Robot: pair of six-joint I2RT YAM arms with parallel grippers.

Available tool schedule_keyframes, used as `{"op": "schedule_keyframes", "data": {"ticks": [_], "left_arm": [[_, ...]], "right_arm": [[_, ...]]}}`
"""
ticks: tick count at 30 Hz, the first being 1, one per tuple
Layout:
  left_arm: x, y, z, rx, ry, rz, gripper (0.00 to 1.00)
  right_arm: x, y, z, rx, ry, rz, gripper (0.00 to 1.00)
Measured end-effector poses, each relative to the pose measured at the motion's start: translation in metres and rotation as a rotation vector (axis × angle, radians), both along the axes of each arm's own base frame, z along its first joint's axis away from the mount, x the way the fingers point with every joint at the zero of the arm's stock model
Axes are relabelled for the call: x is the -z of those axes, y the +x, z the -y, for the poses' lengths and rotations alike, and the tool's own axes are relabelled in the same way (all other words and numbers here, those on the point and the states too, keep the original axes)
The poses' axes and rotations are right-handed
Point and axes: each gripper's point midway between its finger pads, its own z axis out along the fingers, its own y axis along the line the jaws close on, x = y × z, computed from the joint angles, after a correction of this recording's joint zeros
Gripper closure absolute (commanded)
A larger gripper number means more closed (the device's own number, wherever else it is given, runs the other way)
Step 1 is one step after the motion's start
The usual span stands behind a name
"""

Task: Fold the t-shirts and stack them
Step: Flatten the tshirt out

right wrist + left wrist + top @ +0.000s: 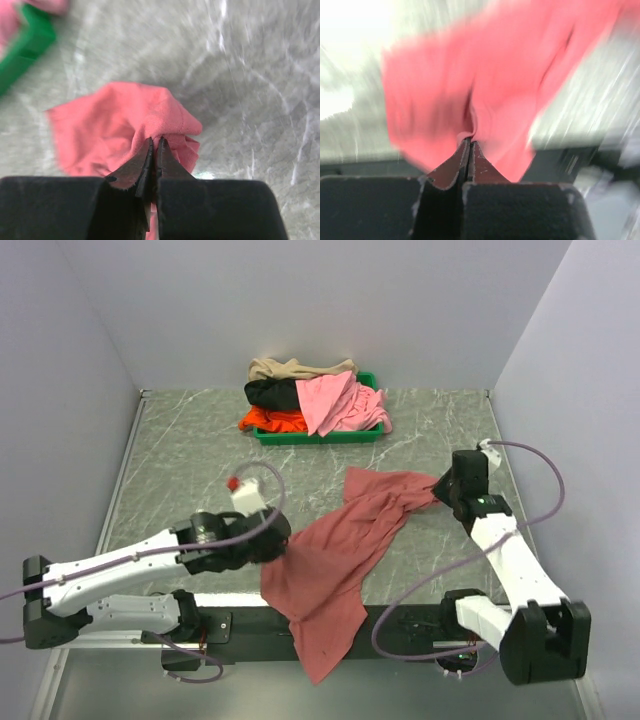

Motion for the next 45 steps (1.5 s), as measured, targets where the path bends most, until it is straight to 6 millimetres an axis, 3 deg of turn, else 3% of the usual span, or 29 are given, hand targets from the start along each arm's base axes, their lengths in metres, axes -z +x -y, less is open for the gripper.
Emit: {"op": "schedule_keyframes", "data": {"ticks": [5,8,11,14,16,18,20,24,26,31,35,40,43,45], "left_arm": [[-0.050,0.082,-0.045,-0.325,0.020,0.243,1.00],[-0.059,0.126,-0.088,-0.494,0.086,0.314,0.99],[-0.065,0.157,-0.125,-0.604,0.153,0.361,0.99],[-0.080,0.172,-0.132,-0.592,0.181,0.409,0.99],[-0.108,0.181,-0.127,-0.563,0.163,0.468,0.99],[-0.143,0.187,-0.123,-0.550,0.123,0.541,0.99],[-0.187,0.190,-0.123,-0.547,0.064,0.627,0.99],[-0.273,0.172,-0.138,-0.548,-0.058,0.807,0.99],[-0.315,0.151,-0.152,-0.547,-0.122,0.895,0.99],[-0.400,0.090,-0.187,-0.513,-0.293,1.090,1.00],[-0.455,0.034,-0.214,-0.467,-0.426,1.239,0.99],[-0.501,-0.013,-0.232,-0.399,-0.531,1.362,0.99],[-0.519,-0.023,-0.238,-0.401,-0.554,1.400,0.99],[-0.524,-0.018,-0.240,-0.425,-0.540,1.408,0.99]], "right_arm": [[-0.064,-0.002,0.005,0.016,-0.009,0.176,1.00],[-0.103,-0.004,0.011,0.040,-0.028,0.274,1.00],[-0.117,-0.008,0.015,0.055,-0.039,0.315,1.00],[-0.118,-0.010,0.015,0.040,-0.050,0.312,1.00],[-0.125,-0.012,0.013,0.016,-0.055,0.312,1.00],[-0.147,-0.013,0.009,-0.016,-0.053,0.342,1.00],[-0.186,-0.013,0.005,-0.041,-0.046,0.427,1.00],[-0.277,-0.034,-0.002,-0.086,-0.039,0.632,1.00],[-0.322,-0.057,-0.004,-0.108,-0.032,0.744,1.00],[-0.412,-0.129,-0.014,-0.186,-0.017,0.973,1.00],[-0.476,-0.204,-0.025,-0.274,-0.010,1.173,1.00],[-0.507,-0.266,-0.042,-0.394,-0.003,1.309,1.00],[-0.506,-0.273,-0.051,-0.452,0.010,1.308,1.00],[-0.498,-0.268,-0.054,-0.466,0.022,1.274,1.00]]}}
